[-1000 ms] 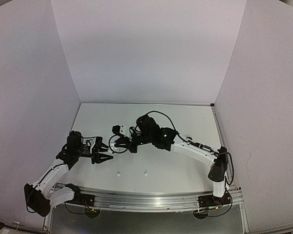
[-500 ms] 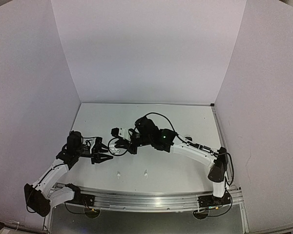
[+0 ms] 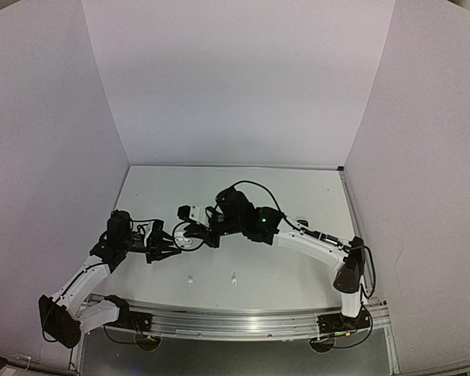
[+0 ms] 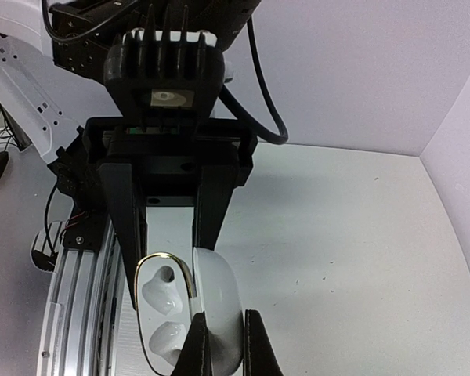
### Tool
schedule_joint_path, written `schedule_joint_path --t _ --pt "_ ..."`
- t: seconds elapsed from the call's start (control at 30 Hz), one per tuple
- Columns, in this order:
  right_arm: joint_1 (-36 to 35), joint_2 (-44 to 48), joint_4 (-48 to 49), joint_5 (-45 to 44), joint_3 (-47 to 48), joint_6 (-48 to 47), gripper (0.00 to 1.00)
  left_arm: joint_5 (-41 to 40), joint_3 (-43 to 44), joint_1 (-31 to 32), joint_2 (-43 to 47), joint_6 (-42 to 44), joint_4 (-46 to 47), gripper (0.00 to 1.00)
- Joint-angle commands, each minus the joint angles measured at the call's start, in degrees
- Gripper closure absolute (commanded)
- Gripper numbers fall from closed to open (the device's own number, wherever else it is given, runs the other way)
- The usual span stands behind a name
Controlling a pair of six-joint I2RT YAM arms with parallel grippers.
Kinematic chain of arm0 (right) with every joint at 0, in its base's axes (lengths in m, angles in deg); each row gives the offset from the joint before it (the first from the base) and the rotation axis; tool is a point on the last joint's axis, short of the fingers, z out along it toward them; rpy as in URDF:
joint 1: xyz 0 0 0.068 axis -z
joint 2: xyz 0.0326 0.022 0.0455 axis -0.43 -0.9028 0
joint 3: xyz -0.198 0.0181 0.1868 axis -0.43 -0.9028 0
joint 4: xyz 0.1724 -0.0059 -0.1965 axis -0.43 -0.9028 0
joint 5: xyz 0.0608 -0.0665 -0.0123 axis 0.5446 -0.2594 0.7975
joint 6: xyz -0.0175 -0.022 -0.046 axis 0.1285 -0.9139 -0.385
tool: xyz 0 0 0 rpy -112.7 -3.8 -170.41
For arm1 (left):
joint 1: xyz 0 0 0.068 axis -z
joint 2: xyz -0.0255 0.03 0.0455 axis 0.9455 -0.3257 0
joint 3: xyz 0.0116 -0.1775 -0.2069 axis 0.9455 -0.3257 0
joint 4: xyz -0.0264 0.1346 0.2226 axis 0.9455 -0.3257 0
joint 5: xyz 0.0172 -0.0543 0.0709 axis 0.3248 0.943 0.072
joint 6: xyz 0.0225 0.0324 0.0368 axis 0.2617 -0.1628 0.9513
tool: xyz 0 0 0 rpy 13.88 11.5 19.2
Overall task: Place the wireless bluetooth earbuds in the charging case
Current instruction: Pass from the right arm to the left
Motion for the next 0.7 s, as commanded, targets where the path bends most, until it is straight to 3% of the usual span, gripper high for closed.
schedule_joint_path --t 0.0,0.3,0.57,0.67 --pt "-0.38 -1.11 -0.42 -0.29 2.43 -0.45 1.0 1.55 2.51 0.17 0.76 -0.2 2.11 0.67" --pt "-0.48 -1.9 -0.99 -0.18 3.2 -0.45 1.0 1.51 2.52 0.17 0.92 0.59 2.08 0.63" --pt "-0.51 -1.86 -1.18 -0.5 3.62 -0.46 1.0 1.74 2.5 0.17 0.86 0.86 1.27 0.78" --pt "-0.51 -1.71 -1.13 -0.85 3.76 -0.4 1.0 1.7 2.38 0.17 0.86 1.0 1.19 0.88"
